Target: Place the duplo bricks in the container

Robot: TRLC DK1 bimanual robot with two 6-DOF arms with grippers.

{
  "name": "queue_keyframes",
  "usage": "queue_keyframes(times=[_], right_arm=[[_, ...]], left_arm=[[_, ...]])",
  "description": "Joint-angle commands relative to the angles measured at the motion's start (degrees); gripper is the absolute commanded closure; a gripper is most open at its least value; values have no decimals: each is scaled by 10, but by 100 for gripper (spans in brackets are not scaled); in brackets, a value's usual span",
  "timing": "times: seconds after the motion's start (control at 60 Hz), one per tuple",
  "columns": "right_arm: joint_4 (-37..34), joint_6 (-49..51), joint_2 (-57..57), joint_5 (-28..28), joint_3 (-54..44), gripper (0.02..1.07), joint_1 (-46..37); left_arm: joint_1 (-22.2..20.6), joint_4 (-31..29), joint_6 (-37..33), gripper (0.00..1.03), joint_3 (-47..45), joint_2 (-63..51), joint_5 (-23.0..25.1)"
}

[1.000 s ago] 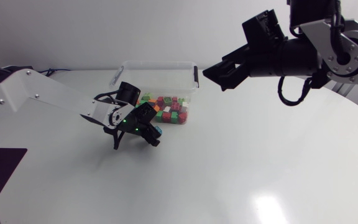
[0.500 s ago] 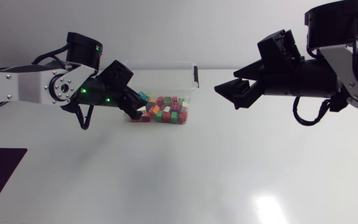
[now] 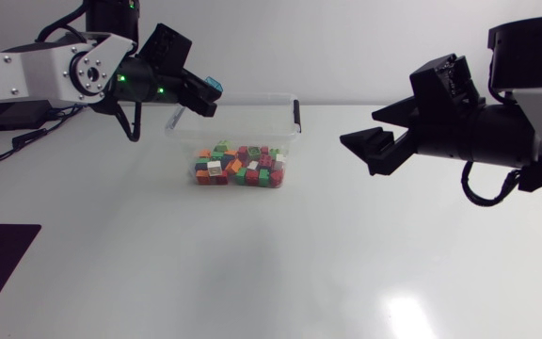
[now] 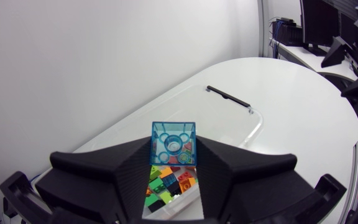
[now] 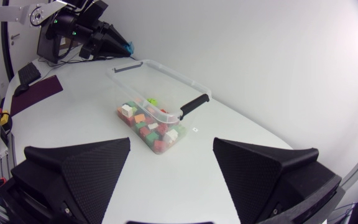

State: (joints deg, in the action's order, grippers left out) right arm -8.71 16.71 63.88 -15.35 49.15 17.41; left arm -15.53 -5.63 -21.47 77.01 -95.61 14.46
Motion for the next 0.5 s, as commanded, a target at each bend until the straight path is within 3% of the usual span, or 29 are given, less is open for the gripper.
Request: queue_keyframes(times=[0.0, 0.267, 0.35, 0.367, 0.383, 0.433, 0.483], right_arm=[[11, 2, -7, 24, -21, 11, 12], [13, -10, -22, 104, -38, 9, 43], [12, -8, -31, 118, -41, 9, 47], [12, -8, -32, 120, -41, 9, 47], [12, -8, -34, 122, -42, 9, 47], [13, -7, -39, 126, -45, 9, 47], [13, -4, -45, 132, -48, 9, 47]], left_arm=[[9, -3, 23, 68, 45, -44, 1], [15, -12, 35, 62, 135, -136, -1], [16, -15, 35, 34, 148, -157, -8], [16, -15, 33, 20, 149, -160, -15], [16, -15, 29, 13, 149, -162, -16], [16, -16, 27, 6, 150, -165, -18], [17, -16, 24, 5, 150, -167, -22]])
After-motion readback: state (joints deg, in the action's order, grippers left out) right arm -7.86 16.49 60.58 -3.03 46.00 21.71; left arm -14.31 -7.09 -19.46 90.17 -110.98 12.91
